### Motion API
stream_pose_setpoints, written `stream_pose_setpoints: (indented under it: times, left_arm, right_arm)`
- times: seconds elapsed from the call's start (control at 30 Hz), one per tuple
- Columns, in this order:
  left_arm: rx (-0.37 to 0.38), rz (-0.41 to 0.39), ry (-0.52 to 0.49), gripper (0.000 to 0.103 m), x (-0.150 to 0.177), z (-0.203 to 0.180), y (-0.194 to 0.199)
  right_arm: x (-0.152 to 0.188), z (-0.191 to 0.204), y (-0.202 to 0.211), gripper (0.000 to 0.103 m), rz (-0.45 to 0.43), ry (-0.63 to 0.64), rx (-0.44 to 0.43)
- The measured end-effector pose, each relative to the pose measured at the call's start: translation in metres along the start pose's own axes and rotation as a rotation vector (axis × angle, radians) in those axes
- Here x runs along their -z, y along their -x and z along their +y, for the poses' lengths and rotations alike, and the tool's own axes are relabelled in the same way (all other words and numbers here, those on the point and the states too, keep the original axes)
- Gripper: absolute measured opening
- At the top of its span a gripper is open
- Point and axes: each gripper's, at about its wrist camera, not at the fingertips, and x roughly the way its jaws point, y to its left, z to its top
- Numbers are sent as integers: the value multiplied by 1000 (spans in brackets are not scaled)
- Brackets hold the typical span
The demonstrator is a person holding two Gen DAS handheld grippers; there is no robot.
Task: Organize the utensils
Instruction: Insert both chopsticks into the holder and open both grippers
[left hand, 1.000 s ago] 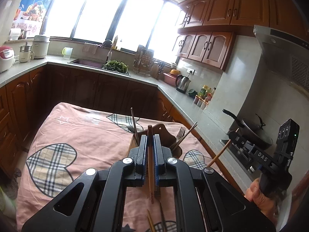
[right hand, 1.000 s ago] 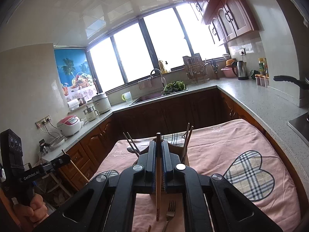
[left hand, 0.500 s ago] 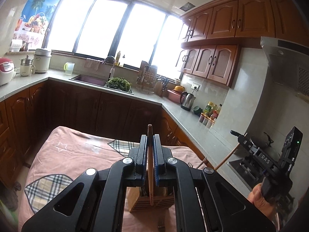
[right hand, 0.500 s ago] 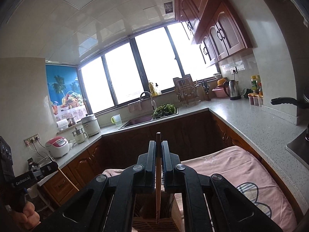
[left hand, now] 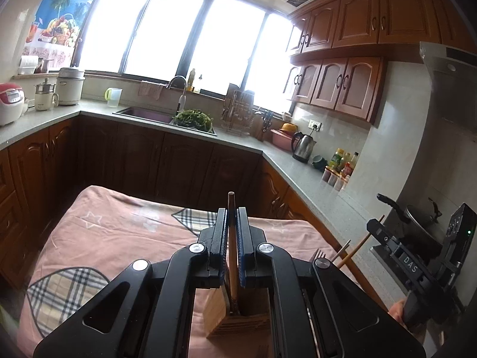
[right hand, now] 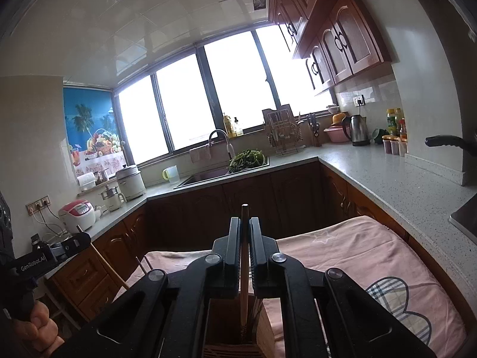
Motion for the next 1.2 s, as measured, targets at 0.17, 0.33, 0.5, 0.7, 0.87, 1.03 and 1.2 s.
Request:
stream_pose_setpoints:
  times: [0.17, 0.33, 0.5, 0.7, 0.87, 1.03, 1.2]
  left_arm:
    - [-20, 56, 11, 5, 18, 5, -20]
    - [-31, 92, 8, 6, 28, 4, -33]
    - [-41, 110, -1, 6, 34, 0, -38]
    - [-53, 130, -4, 6, 37, -1, -46]
    - [-61, 123, -13, 6, 39, -3, -50]
    - [-48, 128, 0, 6, 38, 0, -49]
    - [-39, 133, 5, 6, 38, 1, -49]
  right_arm:
    - [13, -5, -9, 5, 36, -12, 8]
    - [24, -8, -18, 5, 75, -19, 15]
    - [34, -11, -26, 6, 111, -32, 19]
    - [37, -11, -30, 5, 120, -34, 13]
    - [35, -11, -33, 5, 129, -35, 7]
    - [35, -14, -34, 5, 133, -38, -2]
    - [35, -13, -34, 5, 135, -41, -4]
